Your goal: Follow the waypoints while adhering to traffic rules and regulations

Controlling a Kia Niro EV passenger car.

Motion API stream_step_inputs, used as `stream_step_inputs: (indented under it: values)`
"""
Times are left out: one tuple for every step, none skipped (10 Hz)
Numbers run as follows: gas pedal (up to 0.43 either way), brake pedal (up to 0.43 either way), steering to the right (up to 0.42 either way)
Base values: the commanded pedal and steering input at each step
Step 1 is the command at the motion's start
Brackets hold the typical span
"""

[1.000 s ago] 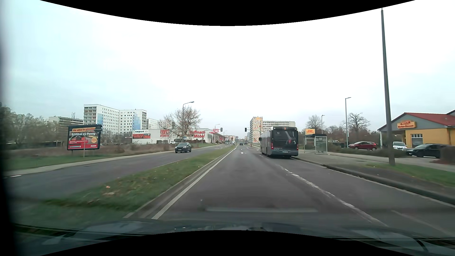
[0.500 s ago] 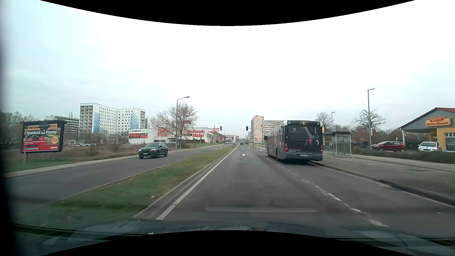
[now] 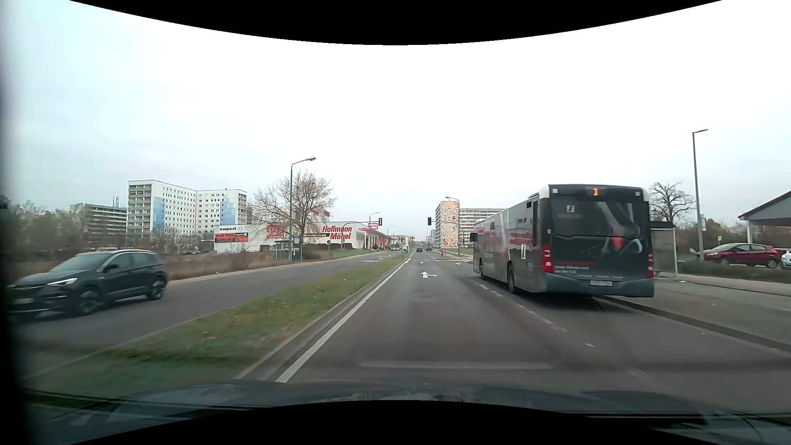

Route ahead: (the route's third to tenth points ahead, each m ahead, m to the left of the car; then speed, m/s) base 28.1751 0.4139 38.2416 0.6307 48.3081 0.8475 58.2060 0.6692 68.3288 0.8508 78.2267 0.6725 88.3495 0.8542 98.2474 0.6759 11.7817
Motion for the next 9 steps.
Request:
stream_step_inputs:
  values:
    - [0.138, 0.000, 0.003]
    - [0.138, 0.000, 0.003]
    - [0.130, 0.000, 0.003]
    - [0.130, 0.000, 0.003]
    - [0.130, 0.000, 0.003]
    - [0.130, 0.000, 0.003]
    - [0.130, 0.000, 0.003]
    - [0.130, 0.000, 0.003]
    - [0.130, 0.000, 0.003]
